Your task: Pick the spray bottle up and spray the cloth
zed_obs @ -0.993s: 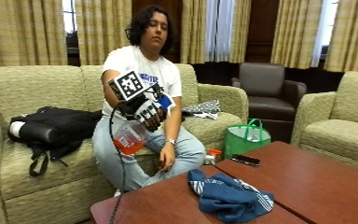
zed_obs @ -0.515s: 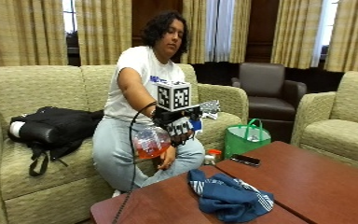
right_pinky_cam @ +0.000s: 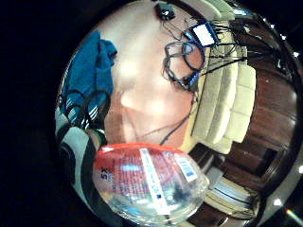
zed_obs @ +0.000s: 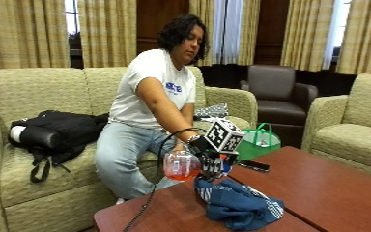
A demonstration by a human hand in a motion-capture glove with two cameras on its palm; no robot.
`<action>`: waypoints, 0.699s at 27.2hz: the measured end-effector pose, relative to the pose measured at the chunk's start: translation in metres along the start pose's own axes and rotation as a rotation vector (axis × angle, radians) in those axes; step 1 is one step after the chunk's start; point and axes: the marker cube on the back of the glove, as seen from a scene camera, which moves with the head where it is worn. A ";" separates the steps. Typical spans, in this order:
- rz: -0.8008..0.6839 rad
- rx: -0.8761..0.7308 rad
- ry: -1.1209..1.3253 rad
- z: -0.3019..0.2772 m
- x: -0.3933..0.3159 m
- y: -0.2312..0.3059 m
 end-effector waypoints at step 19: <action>-0.025 -0.122 0.163 0.053 -0.052 -0.028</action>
